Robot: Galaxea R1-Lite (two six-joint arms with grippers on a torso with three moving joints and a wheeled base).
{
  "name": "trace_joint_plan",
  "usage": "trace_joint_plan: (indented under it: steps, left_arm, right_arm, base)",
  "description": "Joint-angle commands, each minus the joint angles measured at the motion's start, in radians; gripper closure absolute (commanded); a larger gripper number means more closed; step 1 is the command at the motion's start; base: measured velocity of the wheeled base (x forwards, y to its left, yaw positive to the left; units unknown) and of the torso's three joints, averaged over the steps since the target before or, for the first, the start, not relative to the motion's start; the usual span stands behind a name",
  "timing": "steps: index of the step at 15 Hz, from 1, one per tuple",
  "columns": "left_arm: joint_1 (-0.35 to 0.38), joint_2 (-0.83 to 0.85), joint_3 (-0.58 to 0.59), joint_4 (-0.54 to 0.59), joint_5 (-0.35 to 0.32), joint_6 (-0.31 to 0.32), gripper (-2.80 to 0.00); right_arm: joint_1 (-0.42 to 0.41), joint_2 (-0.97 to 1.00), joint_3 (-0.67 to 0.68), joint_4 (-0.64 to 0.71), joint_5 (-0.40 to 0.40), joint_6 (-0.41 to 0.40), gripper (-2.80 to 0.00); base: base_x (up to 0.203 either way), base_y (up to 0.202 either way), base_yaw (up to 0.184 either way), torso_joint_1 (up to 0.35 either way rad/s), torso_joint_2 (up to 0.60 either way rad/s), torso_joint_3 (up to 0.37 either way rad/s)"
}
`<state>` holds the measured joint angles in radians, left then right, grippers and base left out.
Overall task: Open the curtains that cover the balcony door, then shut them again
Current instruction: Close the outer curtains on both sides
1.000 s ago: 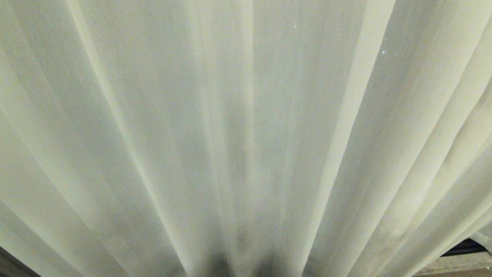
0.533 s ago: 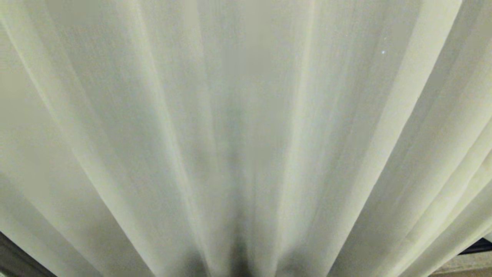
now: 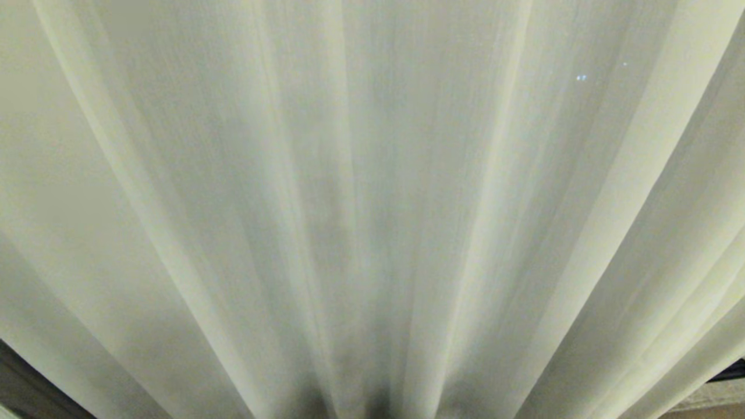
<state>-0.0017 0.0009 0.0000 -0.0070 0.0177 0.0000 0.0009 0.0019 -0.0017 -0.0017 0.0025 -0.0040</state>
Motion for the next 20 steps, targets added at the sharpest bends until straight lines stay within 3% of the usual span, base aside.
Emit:
trace_joint_plan:
  steps: [1, 14, 16, 20]
  left_arm:
    - [0.0, -0.001, 0.0, -0.001, 0.001, 0.0, 0.0]
    - [0.0, 0.0, -0.016, -0.007, 0.008, -0.009, 0.0]
    - [0.0, 0.037, -0.118, 0.031, 0.01, -0.035, 0.0]
    - [-0.003, 0.338, -0.422, 0.04, 0.054, -0.084, 0.0]
  right_arm:
    - [-0.001, 0.0, 0.0, -0.001, 0.001, -0.001, 0.0]
    - [-0.001, 0.0, 0.0, -0.001, 0.001, -0.001, 0.0]
    - [-0.001, 0.0, 0.0, -0.001, 0.001, -0.001, 0.0]
    - [-0.001, 0.0, 0.0, -0.001, 0.001, -0.001, 0.0]
  base:
    - [0.0, 0.0, 0.0, 0.0, 0.0, 0.0]
    - [0.0, 0.0, 0.0, 0.0, 0.0, 0.0]
    - [0.0, 0.0, 0.0, 0.0, 0.0, 0.0]
    - [0.0, 0.0, 0.0, 0.0, 0.0, 0.0]
